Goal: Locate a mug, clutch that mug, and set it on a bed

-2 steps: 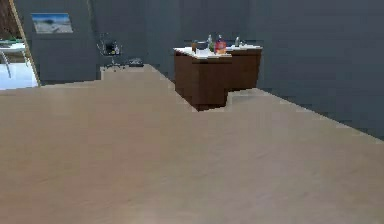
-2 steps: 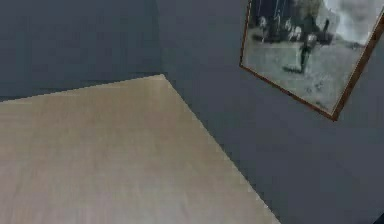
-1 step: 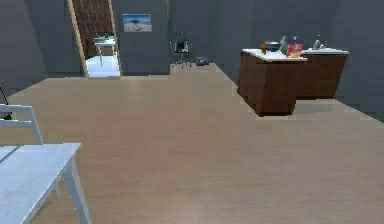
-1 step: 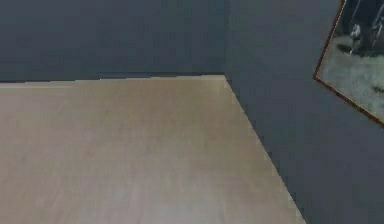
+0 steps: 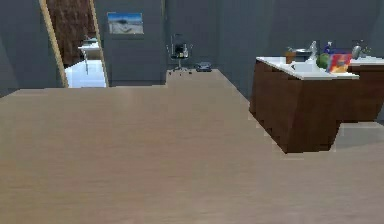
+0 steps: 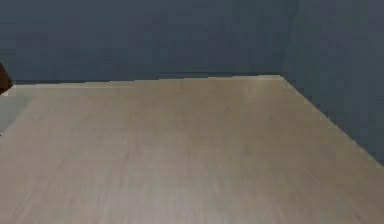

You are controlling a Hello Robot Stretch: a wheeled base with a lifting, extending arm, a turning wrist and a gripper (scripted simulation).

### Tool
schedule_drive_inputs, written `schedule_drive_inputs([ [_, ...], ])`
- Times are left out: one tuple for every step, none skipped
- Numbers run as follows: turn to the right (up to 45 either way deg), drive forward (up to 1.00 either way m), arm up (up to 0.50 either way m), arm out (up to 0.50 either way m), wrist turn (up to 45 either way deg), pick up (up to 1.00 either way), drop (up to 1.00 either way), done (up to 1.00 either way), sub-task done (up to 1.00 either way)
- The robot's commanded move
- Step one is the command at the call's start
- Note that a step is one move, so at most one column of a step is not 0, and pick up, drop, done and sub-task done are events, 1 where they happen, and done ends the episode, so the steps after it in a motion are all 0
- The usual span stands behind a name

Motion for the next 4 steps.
schedule_drive_inputs([
  [0.0,1.0,0.0,0.0,0.0,0.0,0.0,0.0,0.0],
  [0.0,1.0,0.0,0.0,0.0,0.0,0.0,0.0,0.0],
  [0.0,1.0,0.0,0.0,0.0,0.0,0.0,0.0,0.0],
  [0.0,1.0,0.0,0.0,0.0,0.0,0.0,0.0,0.0],
])
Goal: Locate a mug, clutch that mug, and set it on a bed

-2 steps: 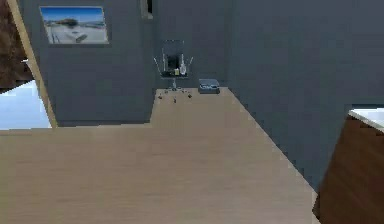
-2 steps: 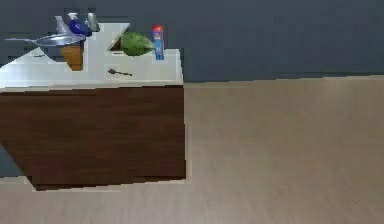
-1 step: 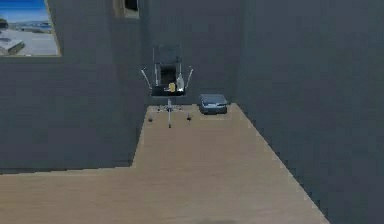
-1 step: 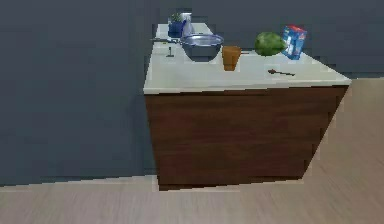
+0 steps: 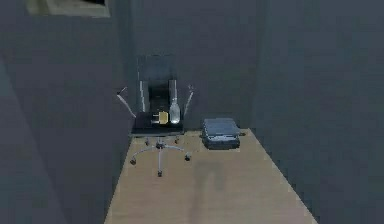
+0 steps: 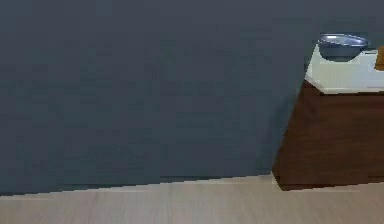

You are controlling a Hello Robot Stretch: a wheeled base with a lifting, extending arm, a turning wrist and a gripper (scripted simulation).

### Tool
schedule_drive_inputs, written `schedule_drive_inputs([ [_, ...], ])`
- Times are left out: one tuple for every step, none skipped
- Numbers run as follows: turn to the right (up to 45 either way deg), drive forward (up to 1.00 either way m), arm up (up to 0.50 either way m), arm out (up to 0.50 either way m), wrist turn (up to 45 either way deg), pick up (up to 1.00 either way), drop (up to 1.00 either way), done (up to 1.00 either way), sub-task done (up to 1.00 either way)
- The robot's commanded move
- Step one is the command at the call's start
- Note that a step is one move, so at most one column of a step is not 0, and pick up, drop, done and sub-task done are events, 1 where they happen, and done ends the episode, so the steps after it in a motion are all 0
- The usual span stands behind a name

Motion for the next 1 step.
schedule_drive_inputs([
  [0.0,0.75,0.0,0.0,0.0,0.0,0.0,0.0,0.0],
])
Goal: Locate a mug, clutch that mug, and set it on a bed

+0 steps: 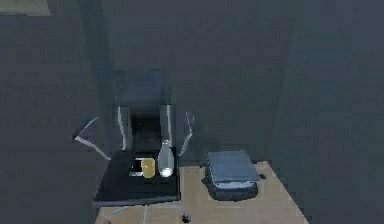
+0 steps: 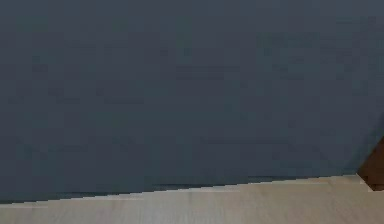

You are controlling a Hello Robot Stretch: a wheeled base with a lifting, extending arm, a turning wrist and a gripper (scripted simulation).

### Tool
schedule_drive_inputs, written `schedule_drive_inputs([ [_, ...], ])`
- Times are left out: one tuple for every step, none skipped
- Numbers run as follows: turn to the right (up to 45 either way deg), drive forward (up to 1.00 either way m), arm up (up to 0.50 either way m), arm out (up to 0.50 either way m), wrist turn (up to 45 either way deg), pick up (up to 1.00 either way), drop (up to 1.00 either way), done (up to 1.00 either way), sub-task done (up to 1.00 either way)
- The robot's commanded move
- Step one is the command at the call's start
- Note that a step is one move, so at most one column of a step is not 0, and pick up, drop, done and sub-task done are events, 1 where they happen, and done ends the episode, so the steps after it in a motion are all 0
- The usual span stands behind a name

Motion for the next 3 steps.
schedule_drive_inputs([
  [-45.0,0.0,0.0,0.0,0.0,0.0,0.0,0.0,0.0],
  [-45.0,0.0,0.0,0.0,0.0,0.0,0.0,0.0,0.0],
  [-12.0,0.0,0.0,0.0,0.0,0.0,0.0,0.0,0.0],
])
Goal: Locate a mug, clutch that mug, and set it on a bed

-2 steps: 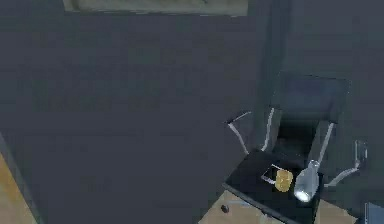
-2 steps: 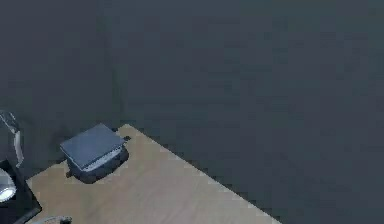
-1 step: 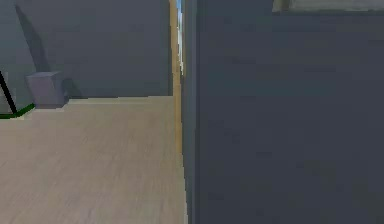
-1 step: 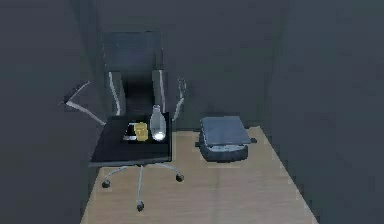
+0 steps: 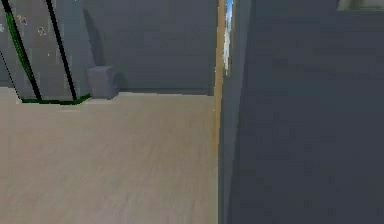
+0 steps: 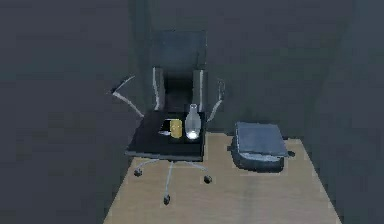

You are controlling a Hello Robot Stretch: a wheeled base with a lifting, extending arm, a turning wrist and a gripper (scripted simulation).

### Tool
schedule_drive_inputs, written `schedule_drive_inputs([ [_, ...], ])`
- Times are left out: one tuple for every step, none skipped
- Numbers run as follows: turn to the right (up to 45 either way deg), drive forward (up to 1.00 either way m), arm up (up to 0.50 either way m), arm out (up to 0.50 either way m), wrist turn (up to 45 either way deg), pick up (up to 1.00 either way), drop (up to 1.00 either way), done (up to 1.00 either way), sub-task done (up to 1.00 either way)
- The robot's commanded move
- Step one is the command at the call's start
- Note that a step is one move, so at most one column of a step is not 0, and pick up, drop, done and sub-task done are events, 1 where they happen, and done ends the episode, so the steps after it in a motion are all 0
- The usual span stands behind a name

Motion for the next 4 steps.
schedule_drive_inputs([
  [45.0,0.0,0.0,0.0,0.0,0.0,0.0,0.0,0.0],
  [45.0,0.0,0.0,0.0,0.0,0.0,0.0,0.0,0.0],
  [0.0,0.6,0.0,0.0,0.0,0.0,0.0,0.0,0.0],
  [-45.0,0.0,0.0,0.0,0.0,0.0,0.0,0.0,0.0],
])
